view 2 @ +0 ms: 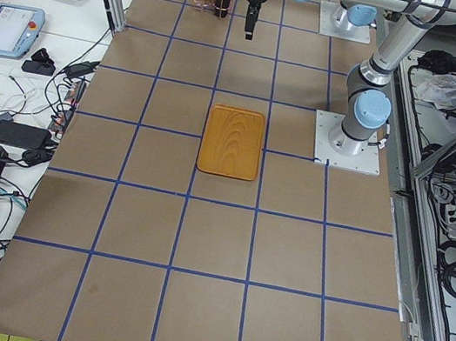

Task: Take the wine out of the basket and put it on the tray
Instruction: 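Move the right gripper down over the bottles in the copper rack, then grasp the middle wine bottle neck with the right gripper and lift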

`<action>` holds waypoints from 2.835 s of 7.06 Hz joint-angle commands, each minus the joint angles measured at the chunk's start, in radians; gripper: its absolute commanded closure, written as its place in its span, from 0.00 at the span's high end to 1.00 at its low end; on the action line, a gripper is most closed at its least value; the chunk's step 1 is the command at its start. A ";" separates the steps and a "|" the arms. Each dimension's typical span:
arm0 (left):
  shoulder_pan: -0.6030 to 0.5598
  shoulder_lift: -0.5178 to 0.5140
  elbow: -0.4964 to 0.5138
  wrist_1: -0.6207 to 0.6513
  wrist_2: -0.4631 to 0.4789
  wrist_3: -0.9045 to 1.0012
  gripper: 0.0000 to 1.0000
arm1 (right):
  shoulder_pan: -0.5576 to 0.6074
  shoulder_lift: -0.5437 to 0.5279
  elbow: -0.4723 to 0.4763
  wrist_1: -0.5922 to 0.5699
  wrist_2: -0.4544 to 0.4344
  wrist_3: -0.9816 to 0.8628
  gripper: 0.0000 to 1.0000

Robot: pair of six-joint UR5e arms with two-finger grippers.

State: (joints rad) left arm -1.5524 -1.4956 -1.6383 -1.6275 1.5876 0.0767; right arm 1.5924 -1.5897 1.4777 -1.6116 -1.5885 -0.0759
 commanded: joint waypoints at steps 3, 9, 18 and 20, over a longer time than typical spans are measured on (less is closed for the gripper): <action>0.000 0.000 0.000 -0.003 0.002 0.000 1.00 | -0.074 0.084 -0.113 0.085 0.002 -0.045 1.00; 0.000 0.000 0.000 -0.002 0.000 0.000 1.00 | -0.155 0.279 -0.093 0.043 0.018 -0.168 1.00; -0.002 0.000 -0.002 -0.002 -0.001 -0.002 1.00 | -0.155 0.300 -0.028 -0.048 0.056 -0.118 0.11; -0.002 0.002 0.000 0.000 0.000 0.000 1.00 | -0.152 0.286 -0.106 0.020 0.041 -0.107 0.12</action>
State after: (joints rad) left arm -1.5527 -1.4945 -1.6388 -1.6280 1.5881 0.0763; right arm 1.4381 -1.2956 1.4236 -1.6413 -1.5400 -0.1888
